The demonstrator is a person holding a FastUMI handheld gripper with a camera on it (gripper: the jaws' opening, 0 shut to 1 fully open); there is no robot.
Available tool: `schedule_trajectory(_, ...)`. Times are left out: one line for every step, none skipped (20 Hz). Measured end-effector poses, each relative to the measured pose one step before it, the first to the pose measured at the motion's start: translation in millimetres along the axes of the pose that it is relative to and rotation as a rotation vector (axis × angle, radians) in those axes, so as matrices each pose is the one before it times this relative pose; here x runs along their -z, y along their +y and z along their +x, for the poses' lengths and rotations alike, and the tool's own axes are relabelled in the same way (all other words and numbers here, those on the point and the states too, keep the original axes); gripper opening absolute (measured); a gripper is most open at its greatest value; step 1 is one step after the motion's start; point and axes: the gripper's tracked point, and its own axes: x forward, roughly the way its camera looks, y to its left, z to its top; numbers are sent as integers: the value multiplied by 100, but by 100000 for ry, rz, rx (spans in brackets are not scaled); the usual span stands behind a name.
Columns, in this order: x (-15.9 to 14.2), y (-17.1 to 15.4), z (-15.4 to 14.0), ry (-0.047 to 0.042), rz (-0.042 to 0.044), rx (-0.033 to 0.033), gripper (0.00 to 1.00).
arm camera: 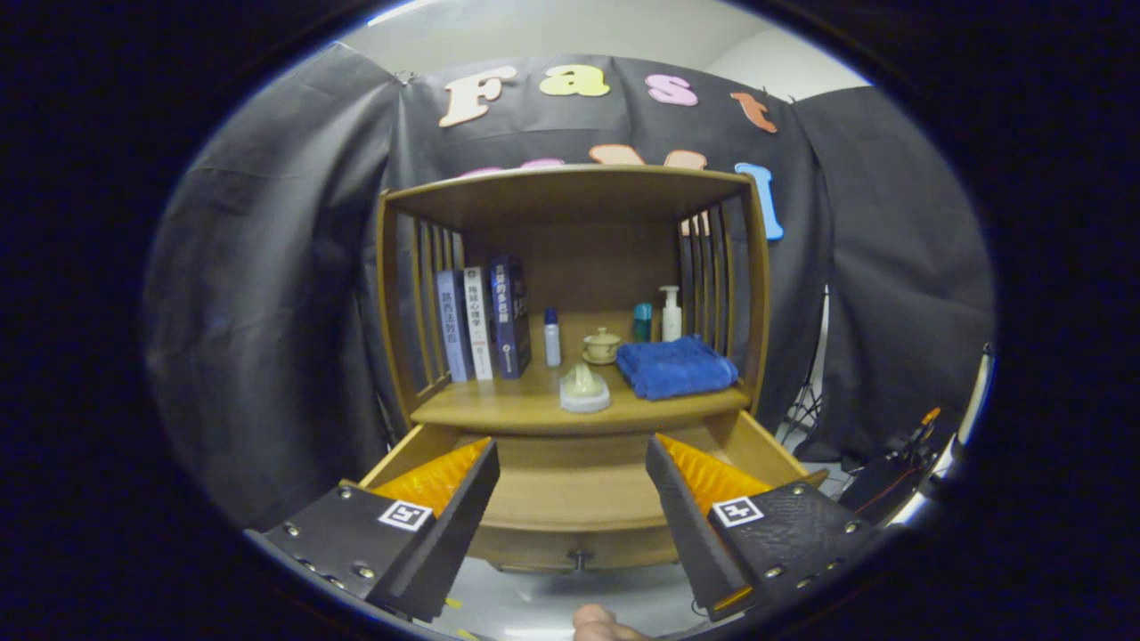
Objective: Pull open the drawer, take out the items inside it, and place them on the countertop above the cabinet.
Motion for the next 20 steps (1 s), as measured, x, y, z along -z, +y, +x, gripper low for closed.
schedule_trajectory(1066, -13, -379, 662, -1015, -508, 99)
schedule_trajectory(927, -109, -219, 398, -452, 152, 99)
schedule_trajectory(788, -30, -218, 425, -33, -273, 99)
schedule_trajectory(739, -24, -267, 219, 459, -128, 99)
schedule_trajectory(500, 215, -161, -340, 390, -909, 99)
schedule_trajectory(596, 150, -161, -322, -461, -956, 99)
schedule_trajectory(741, -107, -48, 128, -905, 186, 99)
schedule_trajectory(786, -243, -121, -193, -845, 219, 99)
schedule_trajectory(682, -145, 17, 1, -595, 592, 99)
schedule_trajectory(720, -43, 209, 78, -501, 282, 99)
schedule_trajectory(698, -129, 164, 396, -505, 428, 99)
schedule_trajectory(739, -136, 185, 378, -170, 151, 99)
schedule_trajectory(705, 20, 354, 1036, -362, -167, 99)
schedule_trajectory(826, -46, 350, 1316, -633, 289, 99)
schedule_trajectory(638, -134, 415, 1055, -927, 397, 99)
schedule_trajectory(501, -186, 269, 665, -1032, 441, 99)
schedule_trajectory(529, -237, 423, 645, -1209, 936, 99)
schedule_trajectory(389, -265, 541, 273, -671, 977, 99)
schedule_trajectory(425, 76, 600, 704, -611, 28, 99)
schedule_trajectory(537, -138, 514, 724, -428, 1087, 99)
